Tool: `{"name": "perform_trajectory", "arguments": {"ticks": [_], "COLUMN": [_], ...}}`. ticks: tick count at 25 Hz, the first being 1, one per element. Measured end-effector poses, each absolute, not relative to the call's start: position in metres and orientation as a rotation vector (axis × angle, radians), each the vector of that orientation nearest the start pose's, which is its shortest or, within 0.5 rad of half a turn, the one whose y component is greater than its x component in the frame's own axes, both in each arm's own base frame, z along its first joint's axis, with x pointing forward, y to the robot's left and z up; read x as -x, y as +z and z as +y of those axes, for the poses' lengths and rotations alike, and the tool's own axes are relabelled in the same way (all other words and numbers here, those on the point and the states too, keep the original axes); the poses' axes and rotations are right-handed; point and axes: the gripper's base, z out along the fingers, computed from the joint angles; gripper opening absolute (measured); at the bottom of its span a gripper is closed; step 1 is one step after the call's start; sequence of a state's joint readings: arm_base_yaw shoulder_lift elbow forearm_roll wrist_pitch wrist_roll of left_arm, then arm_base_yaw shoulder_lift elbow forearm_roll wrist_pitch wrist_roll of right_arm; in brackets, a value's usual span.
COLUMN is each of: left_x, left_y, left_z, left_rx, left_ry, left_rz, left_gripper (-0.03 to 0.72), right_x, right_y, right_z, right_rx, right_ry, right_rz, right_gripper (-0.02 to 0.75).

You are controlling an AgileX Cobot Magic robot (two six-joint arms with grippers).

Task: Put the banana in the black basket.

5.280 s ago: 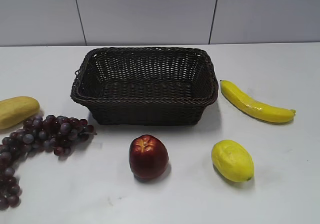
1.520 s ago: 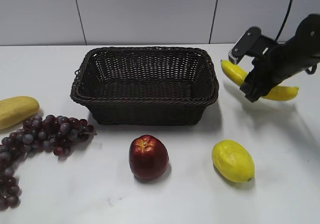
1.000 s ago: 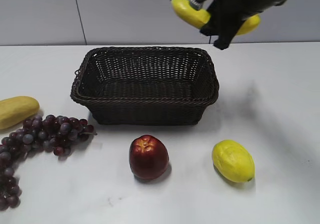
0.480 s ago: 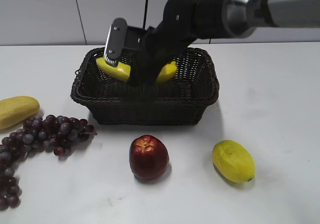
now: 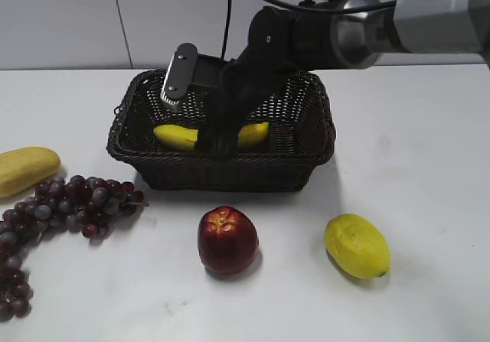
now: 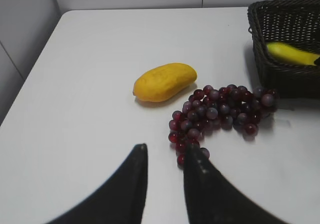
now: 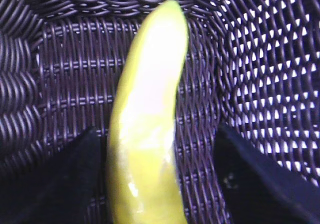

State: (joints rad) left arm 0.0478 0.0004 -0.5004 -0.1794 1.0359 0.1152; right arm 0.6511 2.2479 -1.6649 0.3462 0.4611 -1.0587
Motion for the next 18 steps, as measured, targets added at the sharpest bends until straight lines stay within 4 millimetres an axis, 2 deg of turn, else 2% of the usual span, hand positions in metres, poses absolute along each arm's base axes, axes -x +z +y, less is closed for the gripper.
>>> {"name": "perform_trajectory", "arguments": {"ticks": [4,9,13,15,18], "left_x": [0.004,0.004,0.004,0.004,0.004], "left_y": [0.28,0.28,0.28,0.28,0.28], "left_z": [-0.014,-0.014,-0.014,-0.014,-0.014], "left_rx": [-0.073,-0.073,-0.073,-0.073,-0.073], "left_ry": [-0.11,-0.11,-0.11,-0.11,-0.11], "left_rz": [2.007,2.007,2.007,2.007,2.007], "left_gripper": [0.243,0.239,0.239,0.239,0.239], "right_x": [-0.381,-0.377,-0.389,-0.399,-0.414], "right_y": [0.17,0.242,0.282,0.287,0.281], "right_z": [0.305,0.288,0.25,0.223,0.174], "right_rx": [1.652,1.517,1.261,1.105,0.872], "right_ry": [0.111,0.077,0.098,0.138,0.179], "right_rz": [1.82,1.756,1.86,1.989,2.217], "right_gripper": [0.6,0.581,0.577,0.575,0.575]}}
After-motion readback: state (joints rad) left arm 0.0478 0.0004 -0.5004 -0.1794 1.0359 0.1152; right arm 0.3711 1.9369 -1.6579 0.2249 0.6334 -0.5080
